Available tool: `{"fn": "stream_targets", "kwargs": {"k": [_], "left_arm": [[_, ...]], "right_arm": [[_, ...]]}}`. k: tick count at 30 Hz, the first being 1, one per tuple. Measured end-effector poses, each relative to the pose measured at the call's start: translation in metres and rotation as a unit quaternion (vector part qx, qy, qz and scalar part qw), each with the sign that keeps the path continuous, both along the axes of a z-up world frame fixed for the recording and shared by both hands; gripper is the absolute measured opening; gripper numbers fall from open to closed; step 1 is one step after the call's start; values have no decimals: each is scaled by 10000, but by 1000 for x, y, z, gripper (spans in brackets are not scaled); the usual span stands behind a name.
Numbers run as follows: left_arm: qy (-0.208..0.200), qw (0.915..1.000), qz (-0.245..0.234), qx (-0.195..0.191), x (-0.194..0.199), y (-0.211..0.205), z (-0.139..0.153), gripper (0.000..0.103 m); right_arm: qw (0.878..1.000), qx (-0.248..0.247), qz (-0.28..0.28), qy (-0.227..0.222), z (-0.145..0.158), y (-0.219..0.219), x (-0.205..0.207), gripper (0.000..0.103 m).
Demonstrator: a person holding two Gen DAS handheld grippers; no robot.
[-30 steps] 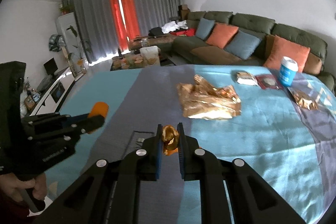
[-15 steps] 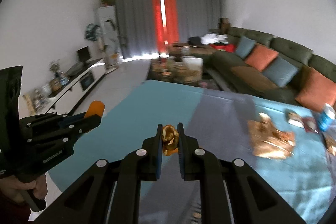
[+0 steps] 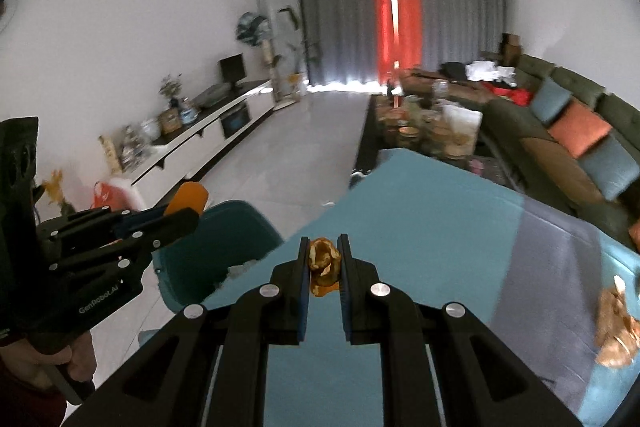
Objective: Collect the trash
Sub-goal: 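Carry both orange peels over the teal bin and open both tools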
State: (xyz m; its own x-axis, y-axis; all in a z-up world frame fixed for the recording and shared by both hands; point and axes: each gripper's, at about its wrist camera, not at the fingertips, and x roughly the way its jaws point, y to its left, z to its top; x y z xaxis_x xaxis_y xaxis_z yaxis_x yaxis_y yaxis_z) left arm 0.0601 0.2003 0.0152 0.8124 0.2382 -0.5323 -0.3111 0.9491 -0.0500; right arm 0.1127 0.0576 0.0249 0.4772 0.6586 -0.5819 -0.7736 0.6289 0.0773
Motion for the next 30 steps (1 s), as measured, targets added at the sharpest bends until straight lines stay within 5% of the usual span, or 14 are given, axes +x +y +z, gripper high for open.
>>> {"fn": "stream_targets", "kwargs": {"k": [15, 30], "left_arm": [[528, 9945, 869, -243, -46, 87, -41, 16], [1163, 9854, 893, -870, 11, 126, -110, 17]], "right_arm": [[9942, -422, 927, 349, -24, 96, -4, 11], [9753, -641, 1530, 1457, -58, 164, 21, 11]]}}
